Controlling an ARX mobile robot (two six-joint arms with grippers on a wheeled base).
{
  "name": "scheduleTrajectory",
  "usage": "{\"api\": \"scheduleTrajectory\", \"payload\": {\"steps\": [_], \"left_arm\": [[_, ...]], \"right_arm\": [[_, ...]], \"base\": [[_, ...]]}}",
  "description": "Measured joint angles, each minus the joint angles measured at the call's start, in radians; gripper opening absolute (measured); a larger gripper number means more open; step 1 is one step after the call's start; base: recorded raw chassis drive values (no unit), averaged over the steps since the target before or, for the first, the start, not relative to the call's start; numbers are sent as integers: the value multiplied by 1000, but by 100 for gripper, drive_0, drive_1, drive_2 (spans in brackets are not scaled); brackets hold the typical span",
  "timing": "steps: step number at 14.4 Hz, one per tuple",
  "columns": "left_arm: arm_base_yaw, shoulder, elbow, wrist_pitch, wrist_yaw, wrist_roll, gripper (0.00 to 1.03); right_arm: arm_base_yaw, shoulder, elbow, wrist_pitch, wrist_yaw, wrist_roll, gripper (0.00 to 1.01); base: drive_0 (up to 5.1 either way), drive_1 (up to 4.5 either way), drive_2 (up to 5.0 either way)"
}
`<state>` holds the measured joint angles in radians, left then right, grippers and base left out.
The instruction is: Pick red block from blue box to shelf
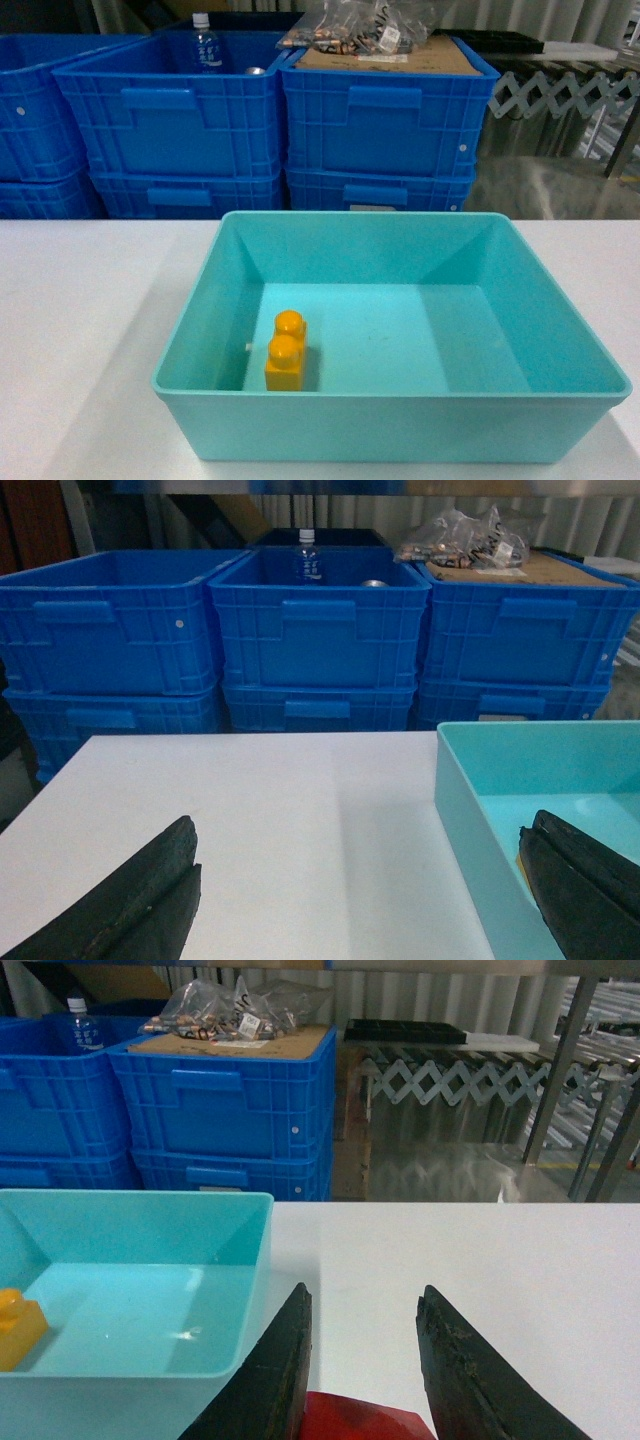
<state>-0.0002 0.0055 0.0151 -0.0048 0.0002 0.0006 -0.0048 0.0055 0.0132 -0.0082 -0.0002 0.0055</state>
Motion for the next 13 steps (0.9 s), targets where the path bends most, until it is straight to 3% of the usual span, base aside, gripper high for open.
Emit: {"api": "scheduleTrajectory", "payload": {"steps": [4, 13], "left_arm": [[0, 0, 0, 0, -1, 0, 98], [0, 0, 0, 0, -1, 0, 98]], "right_arm": [[0, -1, 0, 3, 0, 0, 27], [5, -1, 0, 3, 0, 0, 27]], "base": [[0, 0, 0], [-166, -166, -166]]}}
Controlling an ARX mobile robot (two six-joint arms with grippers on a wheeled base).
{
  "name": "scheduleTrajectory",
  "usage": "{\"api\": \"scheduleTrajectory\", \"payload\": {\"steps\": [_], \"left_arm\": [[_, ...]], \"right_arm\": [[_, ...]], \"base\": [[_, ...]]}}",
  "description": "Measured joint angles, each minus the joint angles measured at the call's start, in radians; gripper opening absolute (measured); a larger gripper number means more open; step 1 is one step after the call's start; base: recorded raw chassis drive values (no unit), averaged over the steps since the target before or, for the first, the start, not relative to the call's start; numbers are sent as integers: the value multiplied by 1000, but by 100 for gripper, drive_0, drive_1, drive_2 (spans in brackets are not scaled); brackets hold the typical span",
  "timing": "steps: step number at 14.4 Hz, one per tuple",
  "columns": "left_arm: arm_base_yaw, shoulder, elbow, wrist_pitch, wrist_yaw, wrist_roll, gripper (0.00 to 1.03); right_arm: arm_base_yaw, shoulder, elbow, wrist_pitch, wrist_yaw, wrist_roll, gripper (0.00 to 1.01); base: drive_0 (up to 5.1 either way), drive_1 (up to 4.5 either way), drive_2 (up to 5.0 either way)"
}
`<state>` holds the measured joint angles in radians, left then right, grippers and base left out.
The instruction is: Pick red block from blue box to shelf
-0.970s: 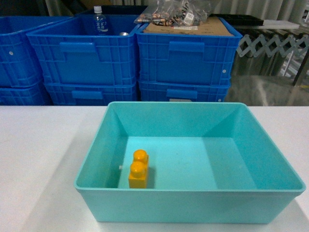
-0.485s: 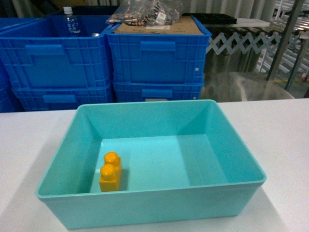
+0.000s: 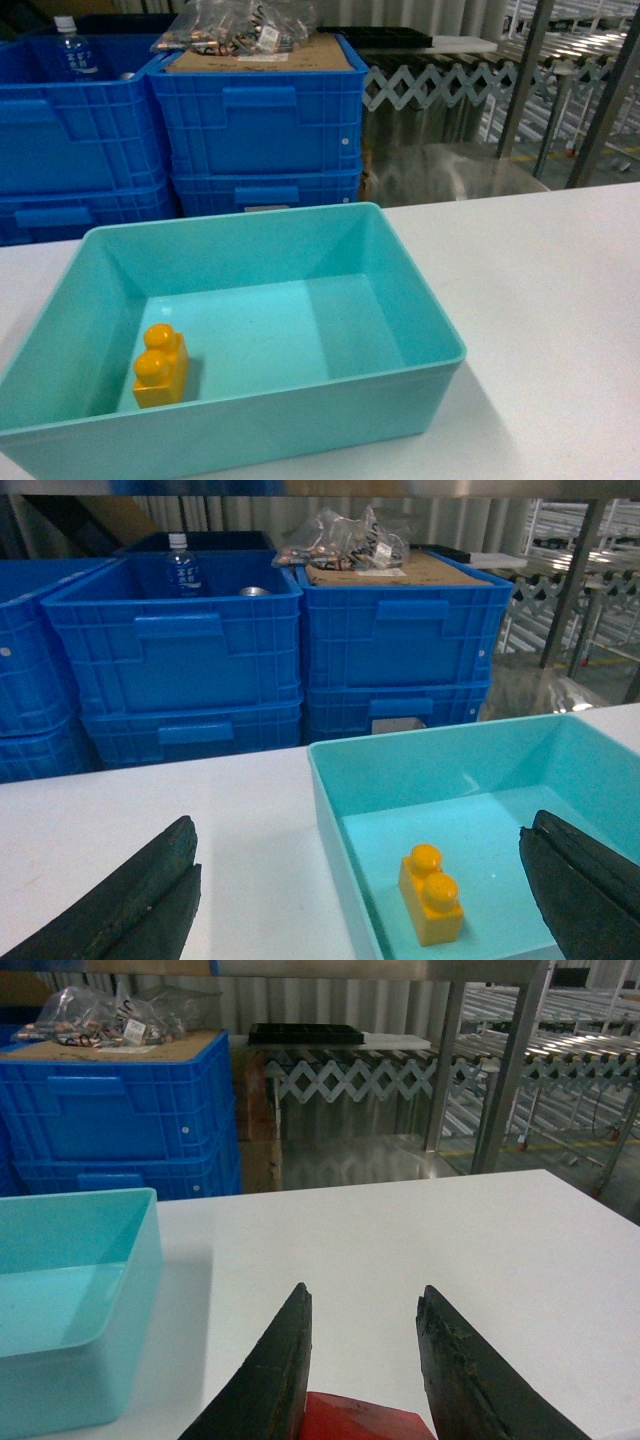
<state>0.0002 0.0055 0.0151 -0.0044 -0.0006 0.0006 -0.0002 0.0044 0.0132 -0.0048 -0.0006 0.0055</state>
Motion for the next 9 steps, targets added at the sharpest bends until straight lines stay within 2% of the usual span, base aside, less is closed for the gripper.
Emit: {"api": "scheduleTrajectory", "payload": {"steps": [9], "left_arm": [[0, 0, 0, 0, 0, 0, 98]], "right_arm": [[0, 0, 0, 0, 0, 0, 27]], "base": [[-167, -167, -167]]}}
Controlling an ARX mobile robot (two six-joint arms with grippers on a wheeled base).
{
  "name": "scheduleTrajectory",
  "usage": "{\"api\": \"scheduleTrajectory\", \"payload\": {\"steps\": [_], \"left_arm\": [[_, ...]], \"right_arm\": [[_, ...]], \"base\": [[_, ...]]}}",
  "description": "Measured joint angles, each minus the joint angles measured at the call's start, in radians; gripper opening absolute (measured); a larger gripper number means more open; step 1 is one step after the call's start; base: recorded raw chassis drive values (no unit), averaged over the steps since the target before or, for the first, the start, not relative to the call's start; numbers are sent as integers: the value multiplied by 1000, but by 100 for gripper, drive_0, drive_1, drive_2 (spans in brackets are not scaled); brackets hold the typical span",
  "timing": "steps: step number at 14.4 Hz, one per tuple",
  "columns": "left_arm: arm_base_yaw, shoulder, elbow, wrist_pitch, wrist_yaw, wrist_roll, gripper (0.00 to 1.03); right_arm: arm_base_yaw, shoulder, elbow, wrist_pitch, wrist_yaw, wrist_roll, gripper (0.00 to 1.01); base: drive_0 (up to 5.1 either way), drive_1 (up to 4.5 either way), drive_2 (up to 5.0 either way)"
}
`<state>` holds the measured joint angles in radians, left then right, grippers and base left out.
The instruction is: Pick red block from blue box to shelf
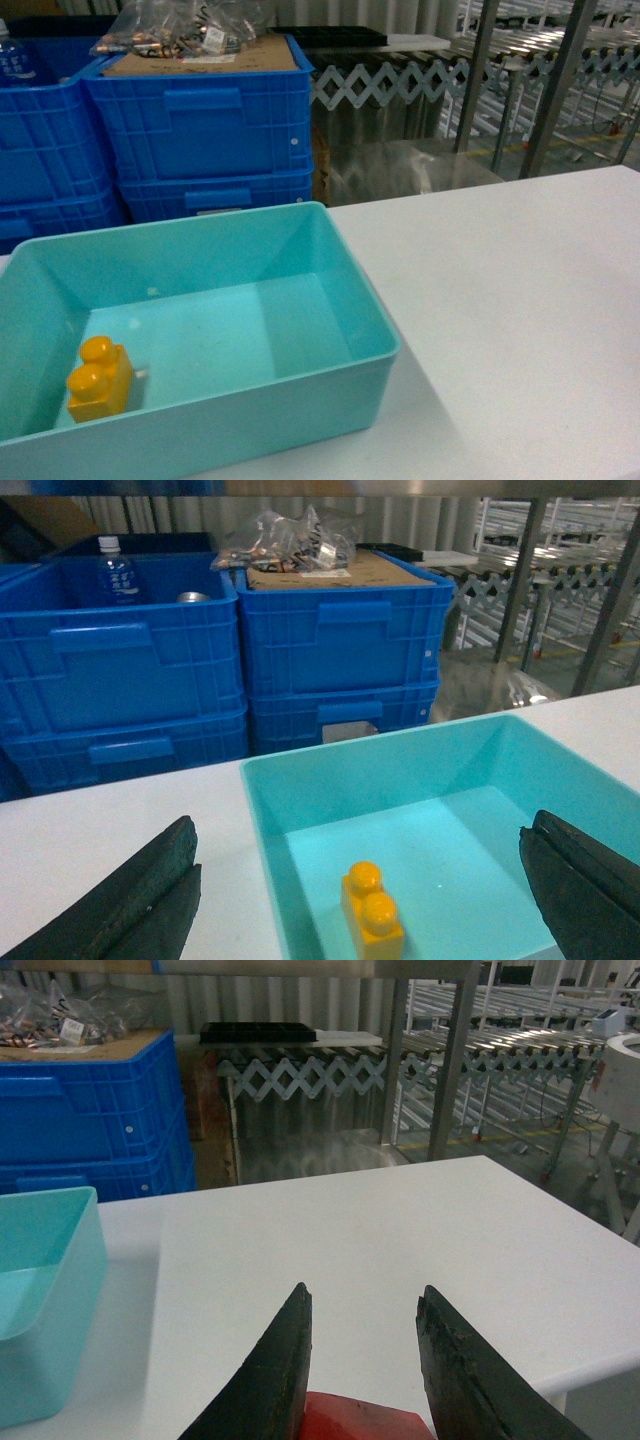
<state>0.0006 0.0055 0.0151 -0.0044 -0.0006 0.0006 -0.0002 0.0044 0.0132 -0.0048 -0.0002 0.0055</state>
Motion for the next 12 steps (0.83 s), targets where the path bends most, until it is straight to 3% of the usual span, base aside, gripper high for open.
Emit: {"api": "scheduleTrajectory", "payload": {"steps": [12], "left_arm": [[0, 0, 0, 0, 0, 0, 98]], "right_arm": [[0, 0, 0, 0, 0, 0, 27]], "base": [[-160, -160, -160]]}}
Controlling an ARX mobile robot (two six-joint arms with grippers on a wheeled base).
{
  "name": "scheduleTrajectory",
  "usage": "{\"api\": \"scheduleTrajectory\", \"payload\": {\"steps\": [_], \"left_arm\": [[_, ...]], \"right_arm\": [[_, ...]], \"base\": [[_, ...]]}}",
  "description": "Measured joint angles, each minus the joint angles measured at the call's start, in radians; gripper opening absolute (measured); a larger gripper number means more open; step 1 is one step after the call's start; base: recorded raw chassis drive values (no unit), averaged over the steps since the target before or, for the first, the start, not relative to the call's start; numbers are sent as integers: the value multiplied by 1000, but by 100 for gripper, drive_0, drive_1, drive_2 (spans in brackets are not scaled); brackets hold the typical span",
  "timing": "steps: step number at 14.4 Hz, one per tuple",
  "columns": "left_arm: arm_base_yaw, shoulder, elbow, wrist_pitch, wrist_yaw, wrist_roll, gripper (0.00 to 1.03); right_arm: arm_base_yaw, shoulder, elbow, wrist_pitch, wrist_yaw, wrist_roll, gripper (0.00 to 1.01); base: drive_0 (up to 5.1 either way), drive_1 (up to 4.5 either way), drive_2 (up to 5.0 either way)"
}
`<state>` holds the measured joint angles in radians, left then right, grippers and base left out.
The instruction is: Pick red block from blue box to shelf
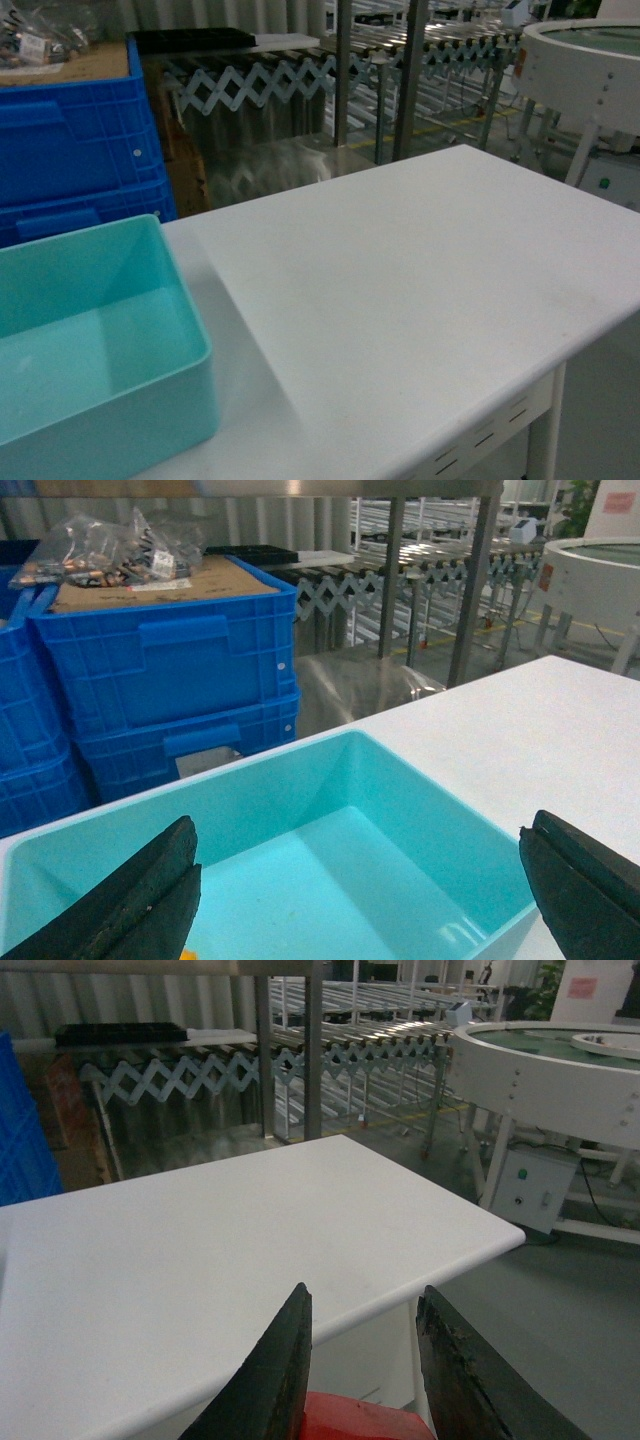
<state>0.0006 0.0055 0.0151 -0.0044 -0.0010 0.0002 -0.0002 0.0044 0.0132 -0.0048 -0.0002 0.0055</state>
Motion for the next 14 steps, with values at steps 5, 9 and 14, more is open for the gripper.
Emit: {"api": "scheduleTrajectory", "payload": {"steps": [5, 9, 14], "left_arm": [[0, 0, 0, 0, 0, 0, 98], [0, 0, 0, 0, 0, 0, 98], [0, 0, 0, 0, 0, 0, 98]], "right_arm": [[0, 0, 0, 0, 0, 0, 27], [0, 0, 0, 0, 0, 0, 27], [0, 0, 0, 0, 0, 0, 27]], "base": [[-162, -162, -162], [-165, -165, -165], [-157, -157, -157]]}}
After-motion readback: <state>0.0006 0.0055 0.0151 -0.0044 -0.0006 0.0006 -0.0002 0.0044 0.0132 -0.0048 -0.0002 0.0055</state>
